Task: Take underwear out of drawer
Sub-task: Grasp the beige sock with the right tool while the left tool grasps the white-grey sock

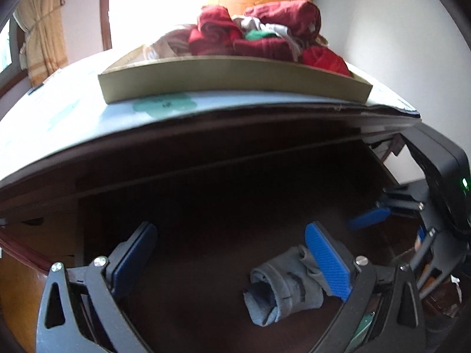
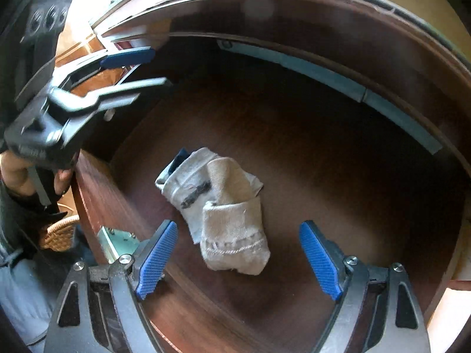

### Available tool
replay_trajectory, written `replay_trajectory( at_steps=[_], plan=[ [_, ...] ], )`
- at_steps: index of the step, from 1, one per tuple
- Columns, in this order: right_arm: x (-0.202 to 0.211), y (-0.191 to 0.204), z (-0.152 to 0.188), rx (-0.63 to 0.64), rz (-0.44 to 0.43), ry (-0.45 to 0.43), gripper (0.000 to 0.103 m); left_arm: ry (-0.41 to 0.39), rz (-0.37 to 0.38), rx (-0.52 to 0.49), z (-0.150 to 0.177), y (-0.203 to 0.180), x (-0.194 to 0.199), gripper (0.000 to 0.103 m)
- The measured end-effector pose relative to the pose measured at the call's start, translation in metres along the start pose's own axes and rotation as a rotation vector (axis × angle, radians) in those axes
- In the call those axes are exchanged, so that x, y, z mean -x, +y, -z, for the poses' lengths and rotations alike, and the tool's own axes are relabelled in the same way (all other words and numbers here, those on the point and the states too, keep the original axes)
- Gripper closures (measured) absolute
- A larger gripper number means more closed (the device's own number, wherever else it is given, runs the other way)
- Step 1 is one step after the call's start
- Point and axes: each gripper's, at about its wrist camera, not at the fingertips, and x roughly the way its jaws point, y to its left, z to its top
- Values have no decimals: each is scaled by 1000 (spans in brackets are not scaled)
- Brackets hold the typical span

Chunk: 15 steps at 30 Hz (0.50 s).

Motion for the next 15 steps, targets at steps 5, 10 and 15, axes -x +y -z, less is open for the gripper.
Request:
replay_trajectory(
  at_steps=[5,10,15],
  plan=[
    [-10,-12,-11,12,-54,48,32,41,40,-13,2,-2,-6,1],
    [-24,-30,-18,-4,-122,115,38,75,65,-28,3,-5,-12,1],
    [-36,-38,-20,8,-185,148,38,91,73,-25,6,-7,-17,1]
  ],
)
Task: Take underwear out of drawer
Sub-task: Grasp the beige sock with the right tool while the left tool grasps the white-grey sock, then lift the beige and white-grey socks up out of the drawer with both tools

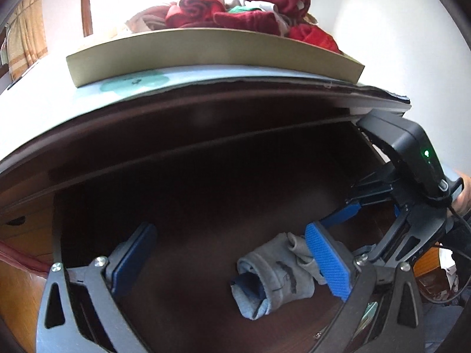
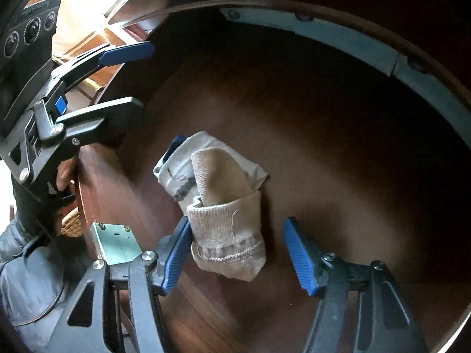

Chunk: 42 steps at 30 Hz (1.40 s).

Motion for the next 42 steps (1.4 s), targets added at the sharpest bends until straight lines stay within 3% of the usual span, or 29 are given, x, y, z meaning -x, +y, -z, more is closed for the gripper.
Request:
replay_trajectory(
  at_steps=[4,6,11,15,23,32,38,42],
  plan=[
    [-10,2,2,2,-20,56,39,48,18,-26,-3,-5,-9,1],
    [-12,3,0,12,-11,61,50,67,15,-49,-3,-9,-13,1],
    [-3,2,4,4,24,-14,63,120,15,-89,-1,-18,-22,1],
    [16,-9,12,-58,27,-129,63,195,18,-127,0,-26,-36,1],
    [41,-23,37,-154,-11,-278,63,419,-13,-339,12,-69,-78,1],
    [48,-25,41,-149,-14,-325,63,543,13,-280,12,-69,-107,10],
    [58,-27,48,-155,-14,-342,63,585,22,-277,14,-74,-119,28],
    [63,-30,53,-168,-30,-368,63,548,28,-283,17,-80,-114,55]
  ],
)
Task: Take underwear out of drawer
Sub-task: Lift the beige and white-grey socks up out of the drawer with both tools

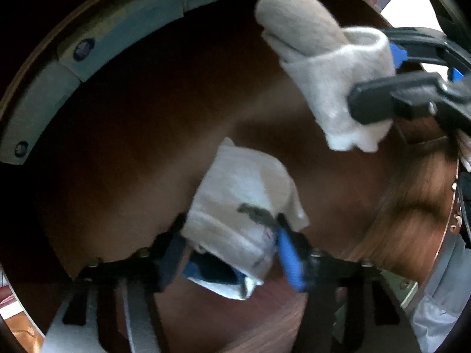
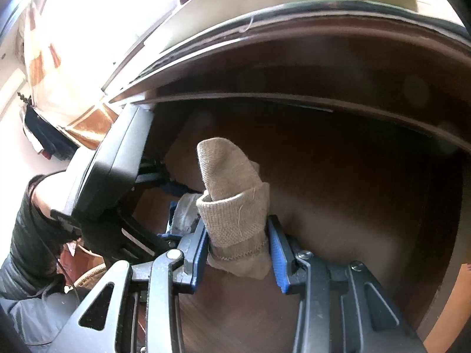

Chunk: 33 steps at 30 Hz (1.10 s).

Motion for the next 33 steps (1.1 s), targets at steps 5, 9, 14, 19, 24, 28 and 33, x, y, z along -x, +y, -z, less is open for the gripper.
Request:
replay_trajectory(
  at_steps=[5,9,14,19,24,28,33],
  plan=[
    [13,3,6,26,-6,-60,63,-69,-26,-6,6,3,15,72],
    [20,7,11,48,4,-85,63,-134,-68,-17,8,1,27,77],
    [28,10,16,60,-4,-114,63,-243,-81,10,16,-3,45,77],
    [37,11,23,81,-8,-154,63,-352,-62,60,33,9,64,77],
    [51,19,38,129,-4,-220,63,-455,-58,117,43,23,74,77],
    [62,29,48,185,-4,-270,63,-527,-67,136,58,30,87,77],
    [72,30,57,219,-25,-323,63,-625,-93,144,73,34,99,78]
  ],
)
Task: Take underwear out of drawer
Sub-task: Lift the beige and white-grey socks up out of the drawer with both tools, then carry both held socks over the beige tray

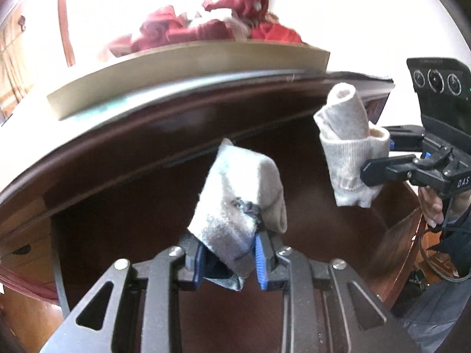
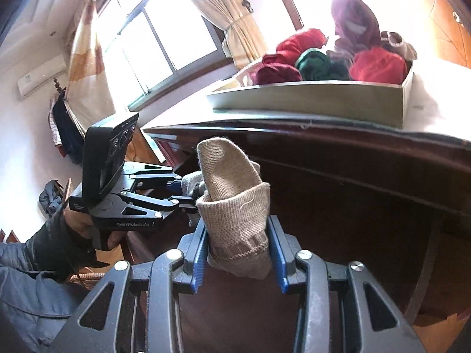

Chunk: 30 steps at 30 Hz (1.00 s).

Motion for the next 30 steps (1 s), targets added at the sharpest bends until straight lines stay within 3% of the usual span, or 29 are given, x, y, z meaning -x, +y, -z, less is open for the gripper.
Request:
replay_trajectory(
  at_steps=[7,30],
  plan=[
    [10,10,-1,36,5,-45,63,-79,-45,-3,5,5,8,78],
    [16,15,-6,91,9,-130,63,-213,-147,10,5,3,25,78]
  ],
)
